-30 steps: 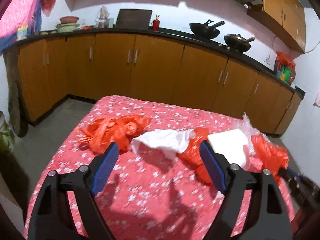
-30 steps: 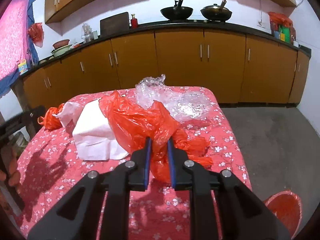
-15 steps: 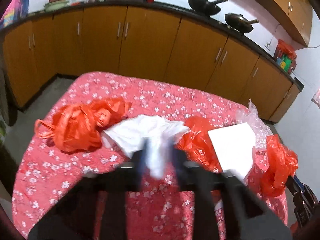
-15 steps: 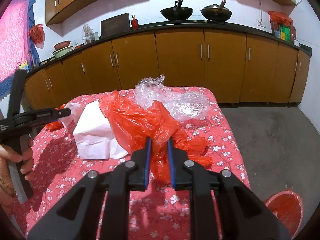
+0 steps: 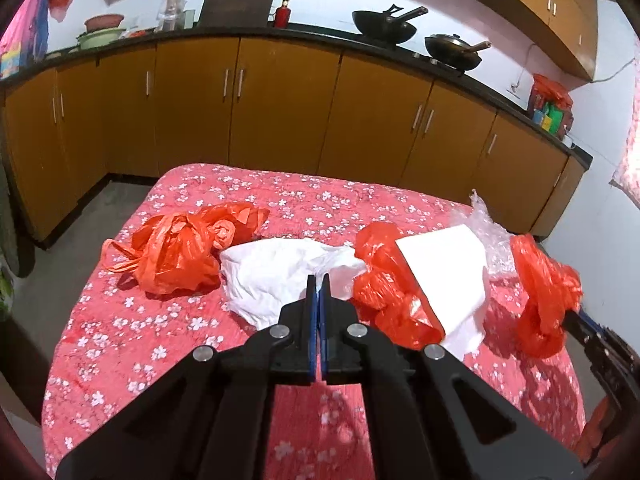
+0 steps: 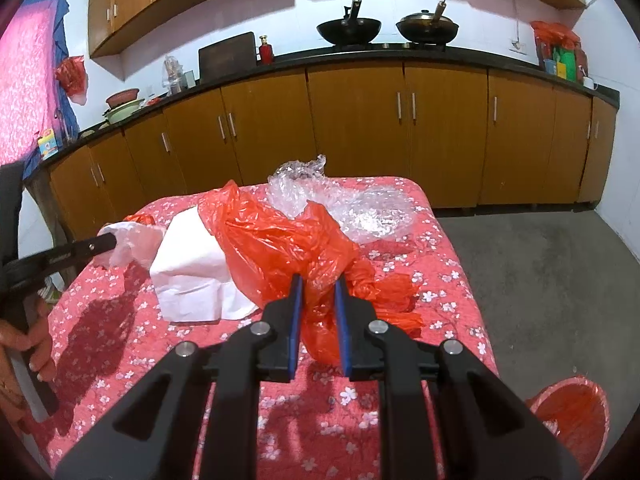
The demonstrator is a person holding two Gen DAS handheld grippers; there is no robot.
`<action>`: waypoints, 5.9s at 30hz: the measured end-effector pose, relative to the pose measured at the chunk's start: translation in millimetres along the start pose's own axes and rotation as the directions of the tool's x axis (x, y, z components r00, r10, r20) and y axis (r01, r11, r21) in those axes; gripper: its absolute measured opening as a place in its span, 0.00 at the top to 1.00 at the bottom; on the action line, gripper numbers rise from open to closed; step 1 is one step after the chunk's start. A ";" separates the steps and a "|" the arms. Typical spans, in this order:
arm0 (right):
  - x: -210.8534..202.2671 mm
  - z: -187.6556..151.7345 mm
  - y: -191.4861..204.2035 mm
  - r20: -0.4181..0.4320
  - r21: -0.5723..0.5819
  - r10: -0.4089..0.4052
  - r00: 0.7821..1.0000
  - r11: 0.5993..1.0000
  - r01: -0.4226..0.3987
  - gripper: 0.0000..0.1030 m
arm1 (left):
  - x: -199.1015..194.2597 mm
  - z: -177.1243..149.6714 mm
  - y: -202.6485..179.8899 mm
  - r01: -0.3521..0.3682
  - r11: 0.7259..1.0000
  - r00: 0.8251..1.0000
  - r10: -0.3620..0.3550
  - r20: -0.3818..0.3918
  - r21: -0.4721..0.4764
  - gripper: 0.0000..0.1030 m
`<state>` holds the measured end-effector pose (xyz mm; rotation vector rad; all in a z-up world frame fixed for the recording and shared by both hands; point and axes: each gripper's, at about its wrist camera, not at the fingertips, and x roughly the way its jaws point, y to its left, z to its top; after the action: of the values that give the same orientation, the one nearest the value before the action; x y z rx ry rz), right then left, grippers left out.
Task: Collect trash
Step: 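Carry the red bag and white paper to the basket and open both tools, then swing both open tools back over the bed toward the remaining trash, then grasp the bubble wrap with the right tool while the left tool grasps a red bag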
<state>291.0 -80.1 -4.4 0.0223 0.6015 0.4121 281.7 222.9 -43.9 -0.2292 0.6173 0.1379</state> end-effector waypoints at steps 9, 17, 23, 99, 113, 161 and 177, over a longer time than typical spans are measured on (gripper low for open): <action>-22.2 11.8 3.7 0.052 0.001 -0.009 0.999 1.000 0.009 0.84 | -23.0 6.0 -10.4 0.005 0.999 0.998 -0.007 0.055 0.036 1.00; -46.9 11.0 -9.6 0.081 0.020 -0.055 0.995 0.998 0.054 0.84 | -40.5 7.3 -32.4 0.042 0.996 0.996 -0.048 0.078 0.082 1.00; -67.7 9.0 -35.5 0.101 0.058 -0.113 0.988 0.992 0.108 0.84 | -52.5 4.5 -64.9 0.104 0.985 0.990 -0.116 0.082 0.141 1.00; -113.4 -228.7 -383.3 -0.299 0.489 -0.507 0.809 0.646 0.586 0.73 | 66.4 -220.7 -500.9 0.547 0.706 0.814 -0.323 -0.482 0.451 0.99; -137.0 -210.7 -376.2 -0.255 0.464 -0.560 0.788 0.645 0.608 0.71 | 55.1 -191.4 -483.1 0.556 0.746 0.810 -0.384 -0.444 0.368 0.71; 114.9 57.2 -52.6 -0.128 0.204 -0.176 0.976 0.958 0.200 0.37 | -35.2 -19.1 43.4 -0.314 0.949 0.942 0.311 0.124 0.009 0.30; 95.1 44.6 -9.4 -0.058 -0.051 -0.201 0.978 0.979 0.199 0.93 | -19.0 1.8 59.8 -0.300 0.954 0.947 0.296 0.122 0.022 0.28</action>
<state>390.1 -48.0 -20.6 -0.0944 0.6499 0.2314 255.7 280.0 -41.5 -0.0864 0.5334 0.4283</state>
